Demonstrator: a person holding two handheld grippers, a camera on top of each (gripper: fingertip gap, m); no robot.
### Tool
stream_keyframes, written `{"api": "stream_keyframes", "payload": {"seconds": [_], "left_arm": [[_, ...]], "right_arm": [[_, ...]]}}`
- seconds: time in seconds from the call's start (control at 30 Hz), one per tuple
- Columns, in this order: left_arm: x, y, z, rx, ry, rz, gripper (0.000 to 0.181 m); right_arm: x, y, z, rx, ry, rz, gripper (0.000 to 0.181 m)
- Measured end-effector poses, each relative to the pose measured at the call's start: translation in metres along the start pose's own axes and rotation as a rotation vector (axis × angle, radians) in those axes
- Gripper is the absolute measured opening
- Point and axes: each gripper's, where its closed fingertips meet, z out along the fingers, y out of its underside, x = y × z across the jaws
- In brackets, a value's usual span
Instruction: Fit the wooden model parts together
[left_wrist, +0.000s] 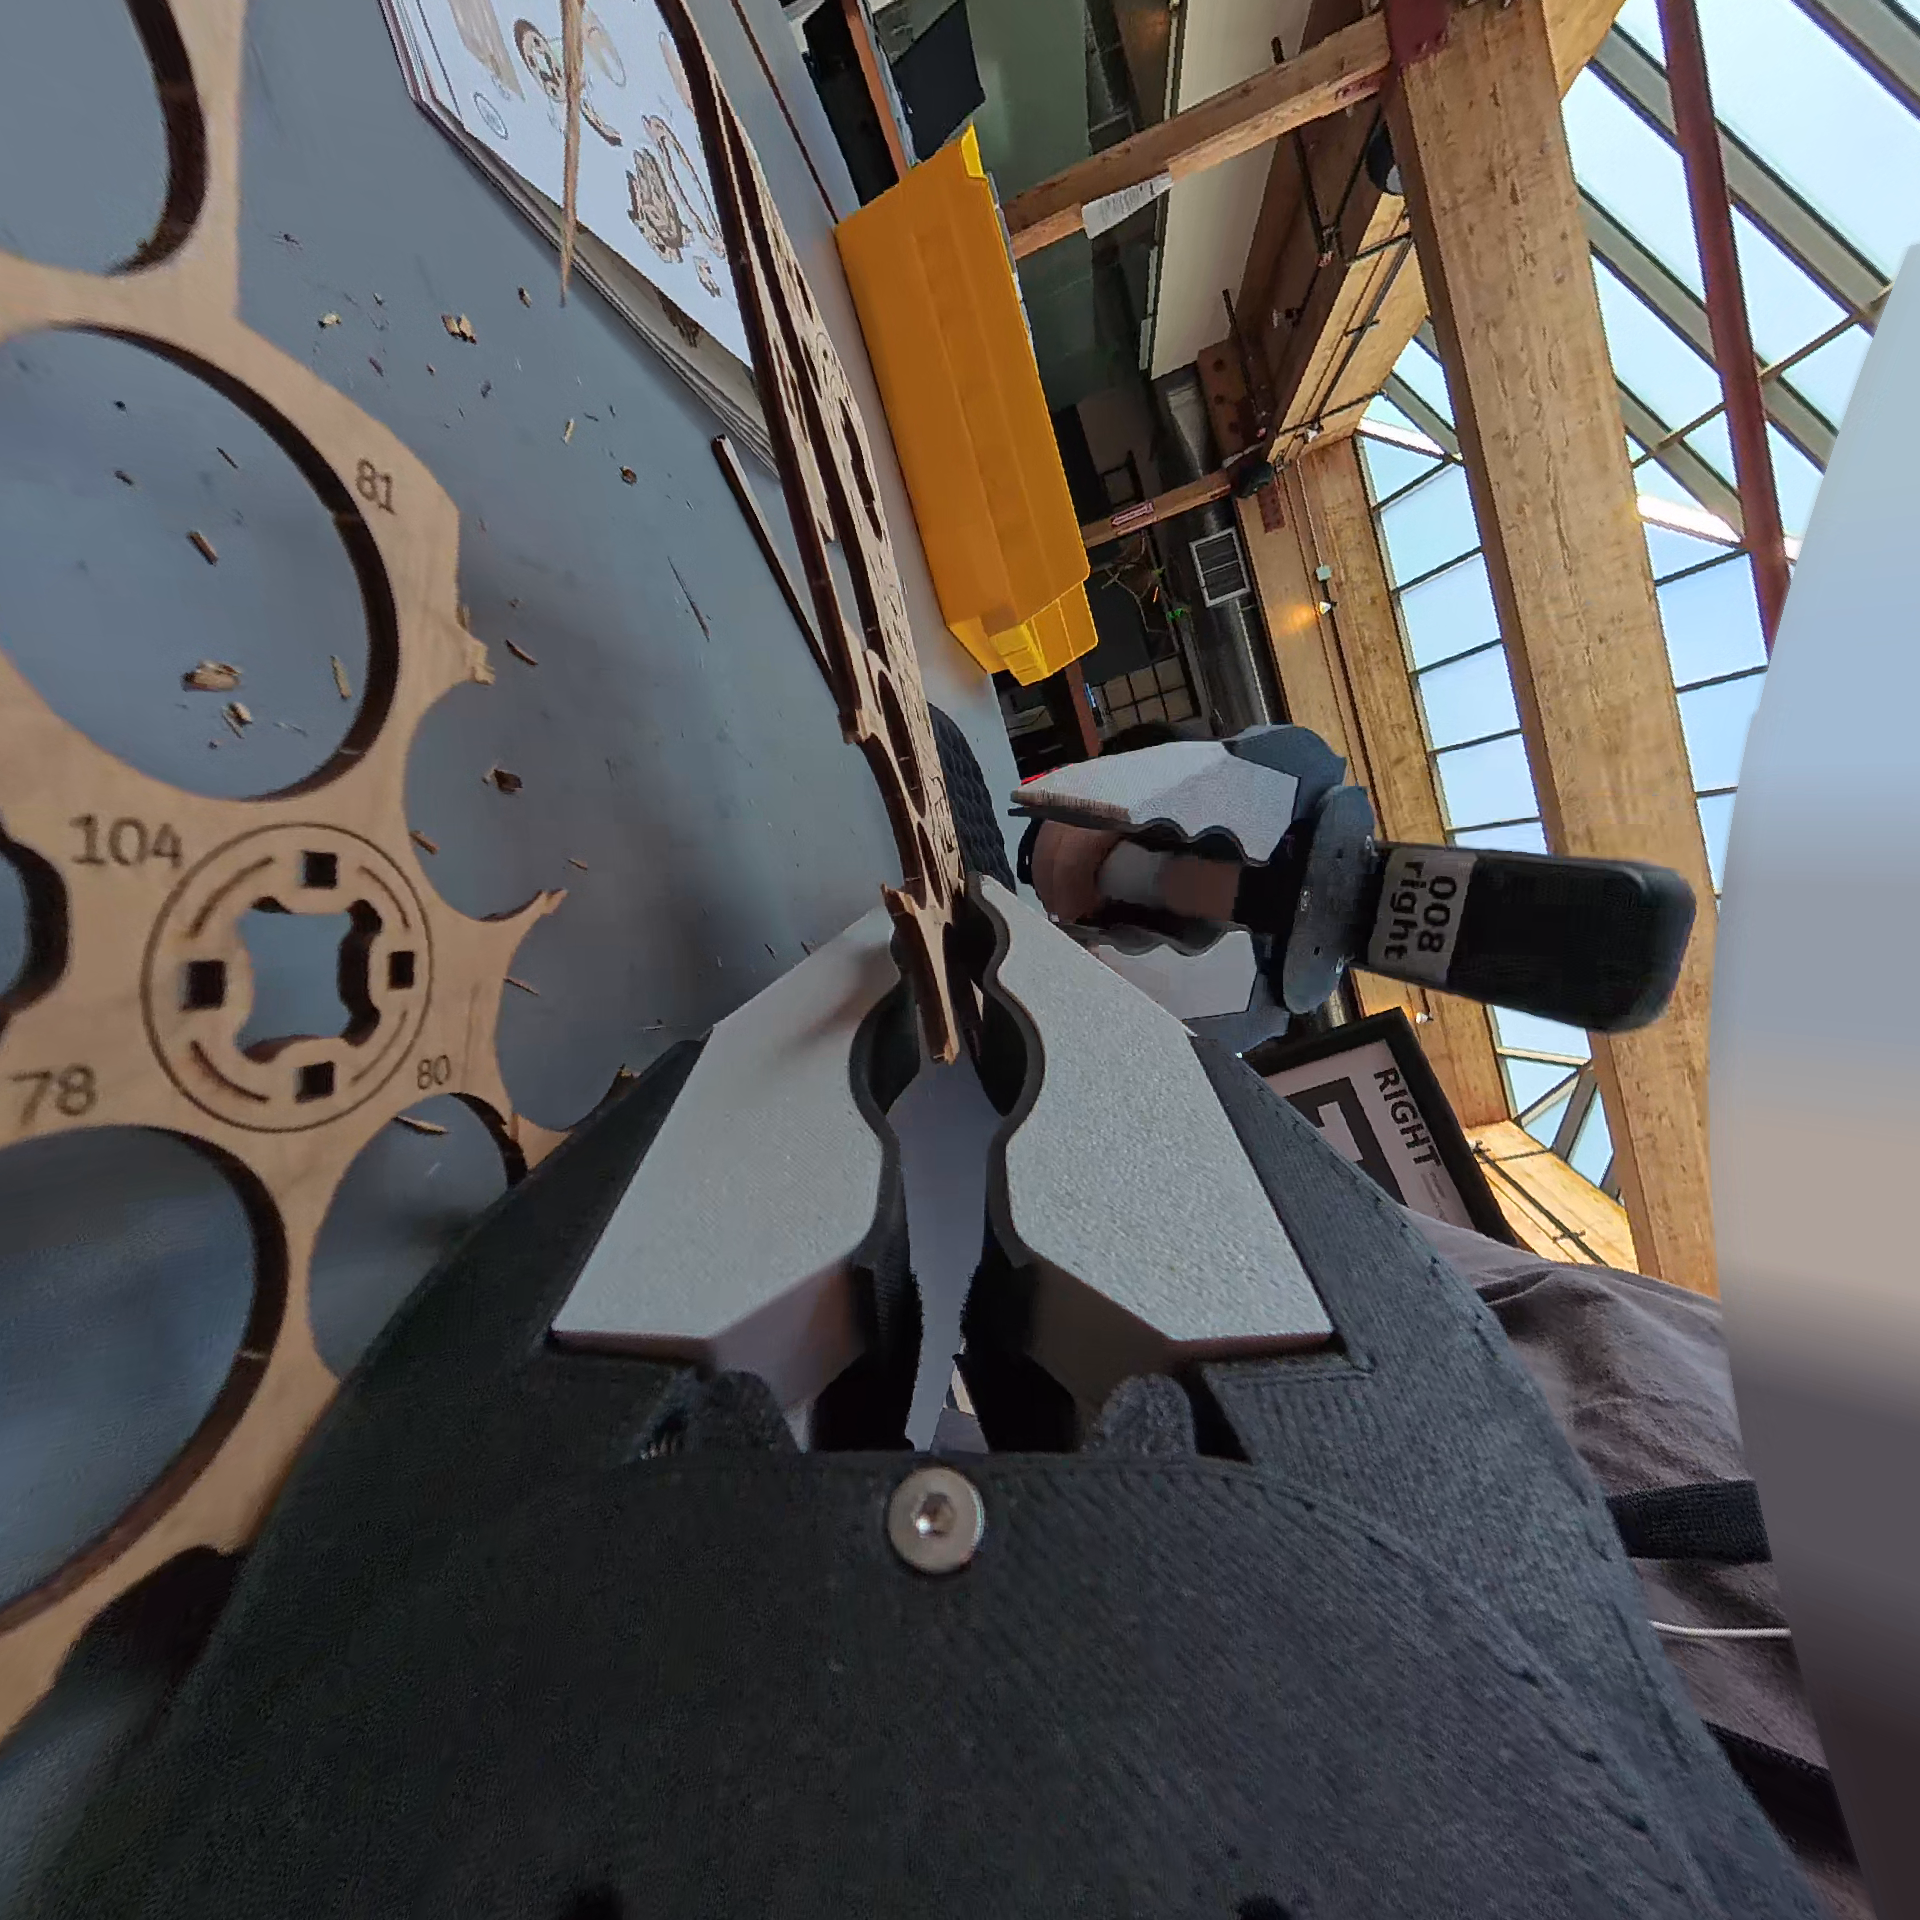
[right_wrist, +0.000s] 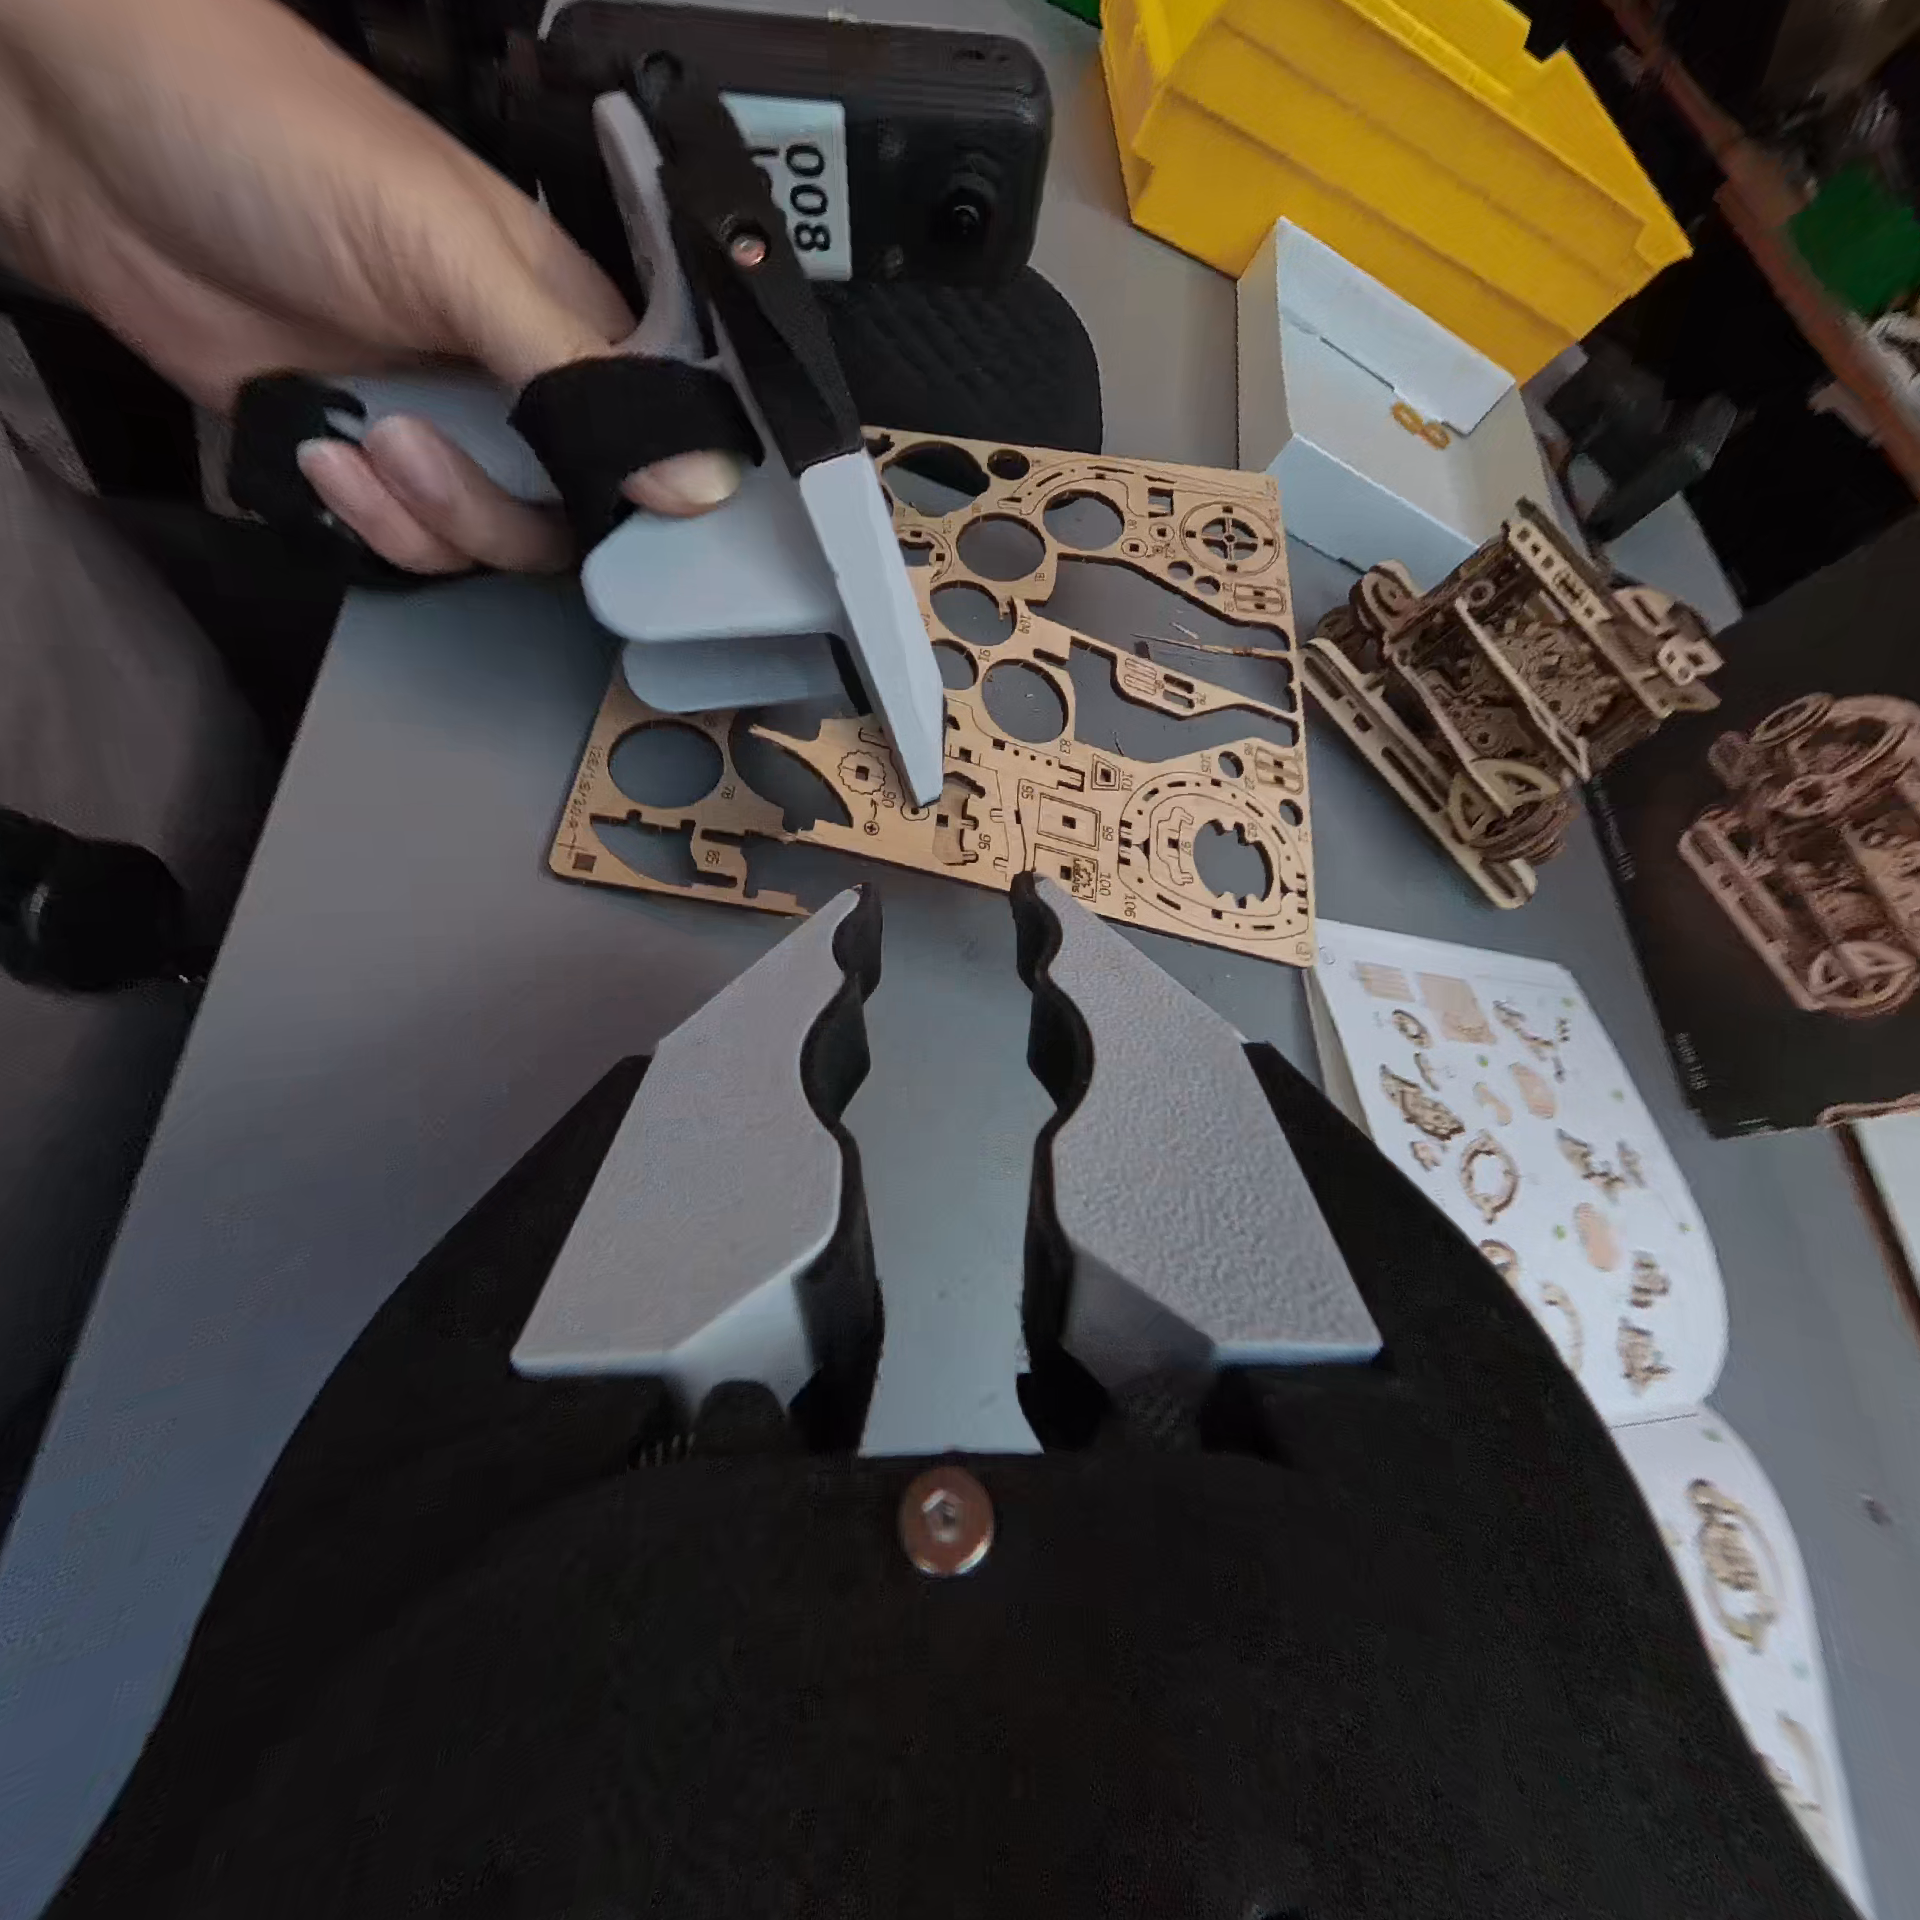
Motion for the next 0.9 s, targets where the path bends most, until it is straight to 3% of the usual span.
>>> {"api": "stream_keyframes", "payload": {"seconds": [0.03,0.2,0.3,0.47,0.9], "left_arm": [[0.000,0.000,0.000,-0.004,0.002,-0.003,0.002],[0.003,0.001,0.001,-0.008,0.018,-0.007,0.003],[0.005,-0.003,-0.001,0.011,0.032,-0.017,0.003],[0.005,0.001,0.001,-0.019,0.024,-0.006,0.002],[0.008,-0.002,-0.001,-0.003,0.057,-0.038,0.003]], "right_arm": [[-0.003,0.001,0.002,-0.024,0.026,-0.125,0.024],[-0.006,-0.004,0.013,-0.049,0.169,-0.509,0.018],[-0.006,-0.004,0.015,-0.047,0.195,-0.555,0.011],[-0.002,0.002,0.020,-0.103,0.223,-0.580,0.016],[-0.004,-0.003,0.014,-0.079,0.286,-0.726,0.012]]}}
